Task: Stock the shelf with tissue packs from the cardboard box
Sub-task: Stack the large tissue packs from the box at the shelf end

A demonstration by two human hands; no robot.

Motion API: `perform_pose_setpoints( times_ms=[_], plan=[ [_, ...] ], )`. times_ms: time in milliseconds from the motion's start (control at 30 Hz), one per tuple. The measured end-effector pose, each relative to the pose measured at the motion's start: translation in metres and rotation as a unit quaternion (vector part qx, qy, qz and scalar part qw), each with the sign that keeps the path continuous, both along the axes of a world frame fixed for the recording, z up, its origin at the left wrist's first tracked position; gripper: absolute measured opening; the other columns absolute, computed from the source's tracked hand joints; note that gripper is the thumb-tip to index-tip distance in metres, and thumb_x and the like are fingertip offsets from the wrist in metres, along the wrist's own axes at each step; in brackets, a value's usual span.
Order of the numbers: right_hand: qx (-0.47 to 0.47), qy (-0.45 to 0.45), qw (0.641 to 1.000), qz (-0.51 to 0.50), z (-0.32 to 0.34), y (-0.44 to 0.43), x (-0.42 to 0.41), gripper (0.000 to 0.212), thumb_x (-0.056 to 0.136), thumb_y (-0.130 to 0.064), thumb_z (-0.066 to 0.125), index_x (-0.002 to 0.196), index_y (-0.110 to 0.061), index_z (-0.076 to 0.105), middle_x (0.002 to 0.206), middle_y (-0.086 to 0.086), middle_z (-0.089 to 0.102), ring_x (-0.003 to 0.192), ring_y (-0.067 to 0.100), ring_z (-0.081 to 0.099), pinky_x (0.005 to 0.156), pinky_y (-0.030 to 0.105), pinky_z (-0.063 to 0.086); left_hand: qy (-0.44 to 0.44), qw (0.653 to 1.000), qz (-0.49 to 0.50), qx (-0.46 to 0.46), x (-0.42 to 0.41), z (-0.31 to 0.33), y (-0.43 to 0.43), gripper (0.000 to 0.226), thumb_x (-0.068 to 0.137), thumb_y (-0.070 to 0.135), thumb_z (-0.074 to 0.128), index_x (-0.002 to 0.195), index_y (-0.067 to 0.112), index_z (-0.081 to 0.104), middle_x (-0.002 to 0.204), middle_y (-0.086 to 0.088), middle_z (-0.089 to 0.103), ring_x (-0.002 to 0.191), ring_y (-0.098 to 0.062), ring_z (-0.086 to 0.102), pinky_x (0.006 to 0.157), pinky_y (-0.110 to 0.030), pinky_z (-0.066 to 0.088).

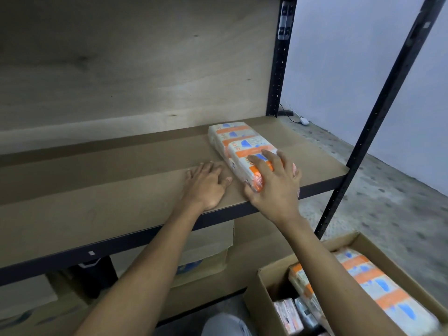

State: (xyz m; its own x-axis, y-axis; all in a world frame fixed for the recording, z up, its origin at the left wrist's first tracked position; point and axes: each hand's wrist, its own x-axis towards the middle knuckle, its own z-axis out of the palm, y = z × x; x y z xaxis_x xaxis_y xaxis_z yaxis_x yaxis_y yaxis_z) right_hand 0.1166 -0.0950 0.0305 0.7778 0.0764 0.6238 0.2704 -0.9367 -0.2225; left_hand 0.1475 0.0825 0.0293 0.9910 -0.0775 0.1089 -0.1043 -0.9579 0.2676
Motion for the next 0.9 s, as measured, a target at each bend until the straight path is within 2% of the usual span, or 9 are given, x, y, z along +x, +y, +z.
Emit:
perform_pose_setpoints(
  times_ms=[200, 433, 667, 900],
  plan=[
    [0.001, -0.007, 1.0, -0.011, 0.0, -0.002, 0.015, 0.056, 0.071, -0.044, 0.062, 0.126, -0.032, 0.052, 0.141, 0.0, 0.045, 0.134, 0.029, 0.032, 0.095, 0.053, 0.031, 0.01, 1.0, -0.002, -0.011, 0.001, 0.005, 0.0, 0.059, 0.096, 0.056, 0.033, 0.148, 0.027, 0.03, 0.16, 0.0, 0.017, 0.148, -0.021, 0.01, 0.119, -0.049, 0.006],
    [0.001, 0.016, 0.999, -0.04, 0.003, -0.023, 0.045, 0.059, 0.073, -0.047, 0.062, 0.129, -0.034, 0.05, 0.144, -0.001, 0.042, 0.135, 0.027, 0.029, 0.096, 0.054, 0.032, 0.009, 1.0, -0.012, -0.014, 0.016, 0.007, -0.012, 0.057, 0.096, 0.054, 0.034, 0.148, 0.028, 0.031, 0.16, 0.001, 0.018, 0.148, -0.019, 0.01, 0.119, -0.049, 0.001],
    [0.019, 0.035, 0.997, -0.059, 0.008, -0.053, 0.081, 0.058, 0.075, -0.049, 0.06, 0.13, -0.035, 0.047, 0.145, -0.003, 0.037, 0.136, 0.025, 0.024, 0.097, 0.056, 0.03, 0.017, 0.999, -0.025, -0.021, 0.043, 0.012, -0.039, 0.058, 0.097, 0.055, 0.033, 0.147, 0.026, 0.033, 0.159, -0.002, 0.021, 0.147, -0.021, 0.014, 0.118, -0.05, 0.007],
    [0.026, 0.065, 0.995, -0.07, 0.012, -0.078, 0.12, 0.06, 0.075, -0.052, 0.06, 0.131, -0.038, 0.044, 0.145, -0.002, 0.036, 0.136, 0.027, 0.024, 0.1, 0.058, 0.029, 0.01, 1.0, -0.022, -0.011, 0.068, 0.005, -0.057, 0.058, 0.096, 0.056, 0.032, 0.147, 0.028, 0.031, 0.16, -0.002, 0.018, 0.148, -0.021, 0.011, 0.118, -0.051, 0.005]
  ],
)
